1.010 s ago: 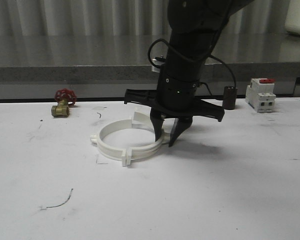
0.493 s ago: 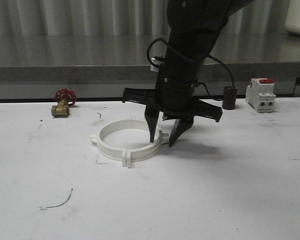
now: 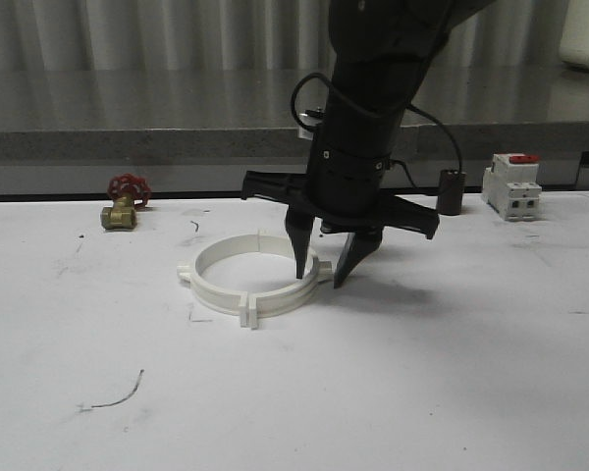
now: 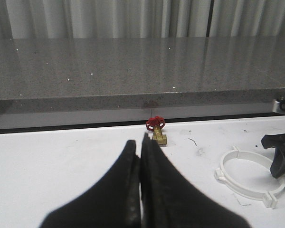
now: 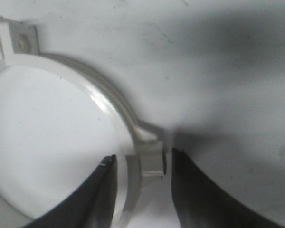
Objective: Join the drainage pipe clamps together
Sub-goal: 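Open the right gripper and raise it away from the ring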
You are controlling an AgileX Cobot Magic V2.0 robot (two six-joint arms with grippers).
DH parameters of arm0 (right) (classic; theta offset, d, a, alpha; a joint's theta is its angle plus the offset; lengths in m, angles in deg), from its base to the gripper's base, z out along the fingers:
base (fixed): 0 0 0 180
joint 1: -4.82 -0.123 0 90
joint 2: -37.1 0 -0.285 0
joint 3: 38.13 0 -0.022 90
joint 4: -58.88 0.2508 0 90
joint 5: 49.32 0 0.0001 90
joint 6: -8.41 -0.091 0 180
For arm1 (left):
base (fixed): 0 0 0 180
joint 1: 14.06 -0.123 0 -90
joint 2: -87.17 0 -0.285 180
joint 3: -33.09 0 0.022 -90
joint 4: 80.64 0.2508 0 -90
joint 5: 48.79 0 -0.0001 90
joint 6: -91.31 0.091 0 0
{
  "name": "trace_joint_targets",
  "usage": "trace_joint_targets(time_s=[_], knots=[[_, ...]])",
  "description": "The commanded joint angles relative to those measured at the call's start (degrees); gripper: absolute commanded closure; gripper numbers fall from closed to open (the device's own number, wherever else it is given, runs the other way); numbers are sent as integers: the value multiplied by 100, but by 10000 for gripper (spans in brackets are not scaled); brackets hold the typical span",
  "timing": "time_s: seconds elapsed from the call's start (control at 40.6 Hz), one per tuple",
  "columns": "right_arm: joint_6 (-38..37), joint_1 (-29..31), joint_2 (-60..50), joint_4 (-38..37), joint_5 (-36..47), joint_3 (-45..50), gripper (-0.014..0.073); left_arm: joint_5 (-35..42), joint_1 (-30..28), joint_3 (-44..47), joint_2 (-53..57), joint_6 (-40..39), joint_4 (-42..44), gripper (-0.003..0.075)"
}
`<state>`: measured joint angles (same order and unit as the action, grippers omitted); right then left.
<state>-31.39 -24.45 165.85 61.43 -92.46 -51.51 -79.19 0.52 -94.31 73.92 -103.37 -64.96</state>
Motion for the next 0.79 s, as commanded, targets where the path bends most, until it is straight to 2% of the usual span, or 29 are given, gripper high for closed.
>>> trace_joint_targets(time_s=[0.0, 0.197, 0.296, 0.419, 0.64, 0.69, 0.763], knots=[[-13, 13, -616, -38, 23, -153, 281, 447, -5, -130, -59, 3, 53, 741], [-8, 13, -1119, -155, -376, -147, 285, 447, -5, -130, -59, 3, 53, 741], [238, 13, -1411, -207, -591, -147, 300, 447, -5, -130, -59, 3, 53, 741], [426, 13, -1858, -219, -827, -147, 403, 447, -5, -130, -59, 3, 53, 741], [448, 13, -2688, -431, -1044, -147, 673, 447, -5, -130, -59, 3, 53, 741], [448, 13, -2878, -557, -1179, -147, 716, 447, -5, -130, -59, 3, 53, 741], [463, 43, -3115, -771, -1361, -142, 708, 447, -5, -130, -59, 3, 53, 741]])
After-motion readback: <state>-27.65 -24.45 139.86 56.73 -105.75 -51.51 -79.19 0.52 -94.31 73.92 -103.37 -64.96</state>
